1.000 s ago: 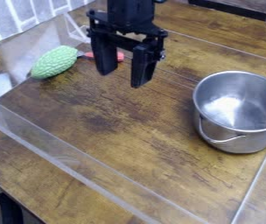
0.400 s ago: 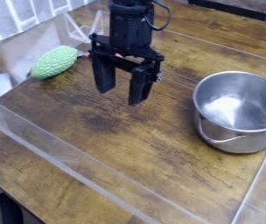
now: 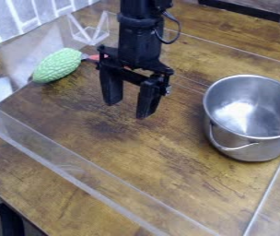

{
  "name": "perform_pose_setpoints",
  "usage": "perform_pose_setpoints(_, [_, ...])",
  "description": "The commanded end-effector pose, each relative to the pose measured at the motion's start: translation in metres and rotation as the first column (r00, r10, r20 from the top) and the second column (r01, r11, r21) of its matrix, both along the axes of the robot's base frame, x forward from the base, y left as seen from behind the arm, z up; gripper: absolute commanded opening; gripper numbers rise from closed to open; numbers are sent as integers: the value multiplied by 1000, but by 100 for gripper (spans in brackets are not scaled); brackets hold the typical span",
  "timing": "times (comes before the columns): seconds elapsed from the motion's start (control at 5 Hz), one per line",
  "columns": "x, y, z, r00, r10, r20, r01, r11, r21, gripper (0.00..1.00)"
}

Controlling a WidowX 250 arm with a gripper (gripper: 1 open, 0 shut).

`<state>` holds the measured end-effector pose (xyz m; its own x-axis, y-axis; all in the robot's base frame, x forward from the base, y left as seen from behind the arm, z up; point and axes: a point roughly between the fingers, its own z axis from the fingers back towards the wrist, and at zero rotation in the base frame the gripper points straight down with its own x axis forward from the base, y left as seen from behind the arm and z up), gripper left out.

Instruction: Move the pink spoon to the right side of the table

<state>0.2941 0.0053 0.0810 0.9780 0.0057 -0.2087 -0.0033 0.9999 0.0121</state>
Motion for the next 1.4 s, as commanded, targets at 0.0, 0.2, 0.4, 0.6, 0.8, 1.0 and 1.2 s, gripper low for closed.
perform_pose_setpoints(0.0, [2, 10, 0, 1000, 26, 6, -26, 1000, 6, 100])
perform_pose_setpoints(0.2, [2, 12, -6, 999, 33, -14, -33, 999, 7, 100])
perform_pose_setpoints(0.4, [3, 15, -11, 999, 44, -29, -44, 999, 8, 100])
perform_pose_setpoints(0.6, [7, 21, -10, 998, 63, -29, -63, 998, 3, 100])
perform_pose_setpoints(0.8, [10, 25, -8, 997, 72, -28, -72, 997, -2, 100])
perform_pose_setpoints(1.0, [16, 30, -1, 996, 86, -11, -86, 996, -16, 100])
perform_pose_setpoints(1.2, [24, 37, 8, 995, 103, 15, -102, 994, -33, 100])
